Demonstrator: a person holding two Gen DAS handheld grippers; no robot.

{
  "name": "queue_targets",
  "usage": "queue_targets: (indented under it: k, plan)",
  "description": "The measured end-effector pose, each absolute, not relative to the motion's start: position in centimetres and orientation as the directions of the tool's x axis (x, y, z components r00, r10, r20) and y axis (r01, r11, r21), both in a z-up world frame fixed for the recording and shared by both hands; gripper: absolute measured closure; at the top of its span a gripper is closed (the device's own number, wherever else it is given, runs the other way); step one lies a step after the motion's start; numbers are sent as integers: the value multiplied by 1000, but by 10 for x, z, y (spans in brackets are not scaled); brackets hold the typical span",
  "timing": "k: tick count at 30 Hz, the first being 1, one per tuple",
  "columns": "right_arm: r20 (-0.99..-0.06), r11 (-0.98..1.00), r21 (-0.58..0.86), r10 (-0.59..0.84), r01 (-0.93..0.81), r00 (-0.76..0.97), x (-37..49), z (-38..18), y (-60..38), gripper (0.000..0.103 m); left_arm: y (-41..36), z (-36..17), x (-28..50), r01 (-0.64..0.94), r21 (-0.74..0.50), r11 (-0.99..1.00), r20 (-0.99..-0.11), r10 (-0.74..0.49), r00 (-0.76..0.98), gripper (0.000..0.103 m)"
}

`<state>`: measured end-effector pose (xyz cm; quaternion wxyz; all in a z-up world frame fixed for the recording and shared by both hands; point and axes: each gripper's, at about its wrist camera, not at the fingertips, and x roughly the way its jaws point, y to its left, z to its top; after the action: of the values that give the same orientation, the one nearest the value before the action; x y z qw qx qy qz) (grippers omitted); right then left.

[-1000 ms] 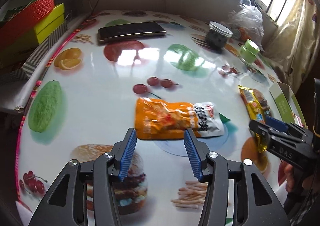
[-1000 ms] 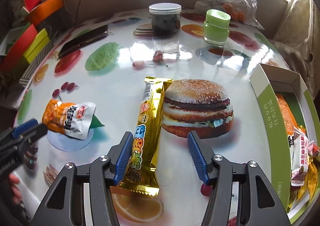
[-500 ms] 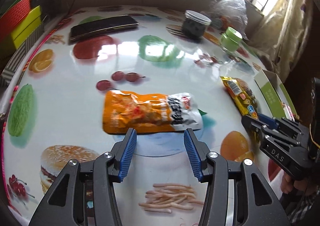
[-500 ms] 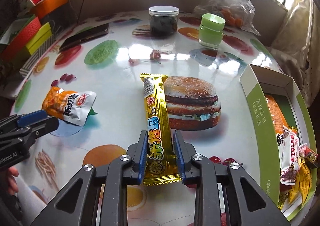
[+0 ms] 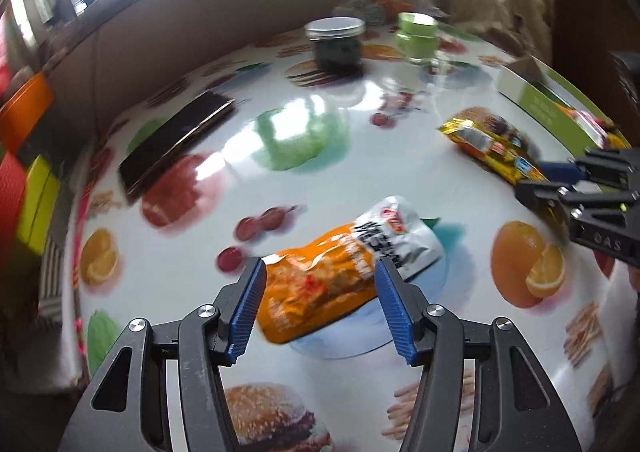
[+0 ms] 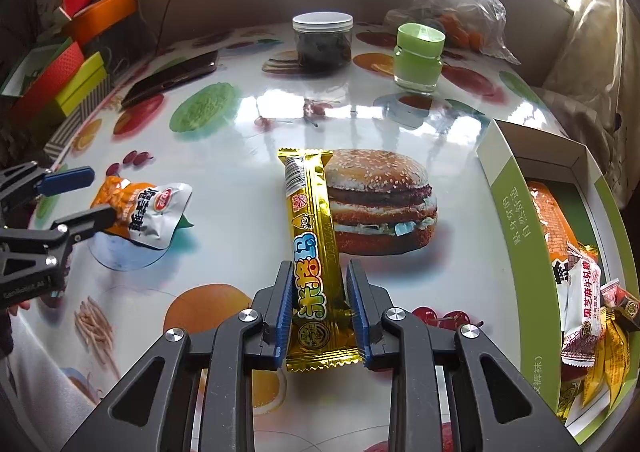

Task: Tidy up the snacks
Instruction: 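Grasp the orange konjac packet with the left tool and lift it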

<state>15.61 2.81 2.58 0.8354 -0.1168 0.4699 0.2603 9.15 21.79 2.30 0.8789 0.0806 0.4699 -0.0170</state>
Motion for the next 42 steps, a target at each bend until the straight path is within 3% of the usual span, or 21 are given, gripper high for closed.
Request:
queue_targets:
  k: [4, 7, 16, 28, 30, 35, 42]
  plan:
    - [-846, 838, 50, 325, -543, 424, 157, 26, 27, 79, 215, 14, 99, 187, 126, 974, -856, 12, 517, 45]
    - [-846, 839, 50, 324, -542, 424, 157, 26, 26, 79, 219, 12, 103, 206, 120, 971, -862, -1, 506, 38]
    - [-845, 841, 52, 324, -539, 425, 157, 25, 26, 78, 228, 6, 124, 222, 70, 972, -863, -53, 503, 28]
    - [-843, 842, 57, 328, -537, 426, 158, 25, 26, 78, 233, 3, 129, 184, 3, 983, -860, -92, 503, 28]
    - [-843, 842, 58, 330, -537, 425, 158, 25, 26, 78, 232, 4, 128, 183, 2, 983, -858, -92, 505, 30]
    - [-841, 842, 60, 332, -536, 427, 158, 26, 25, 78, 229, 6, 125, 184, 4, 983, -853, -93, 513, 50]
    - [-838, 841, 62, 336, -537, 429, 158, 26, 25, 78, 223, 7, 120, 150, 20, 988, -840, -65, 539, 59]
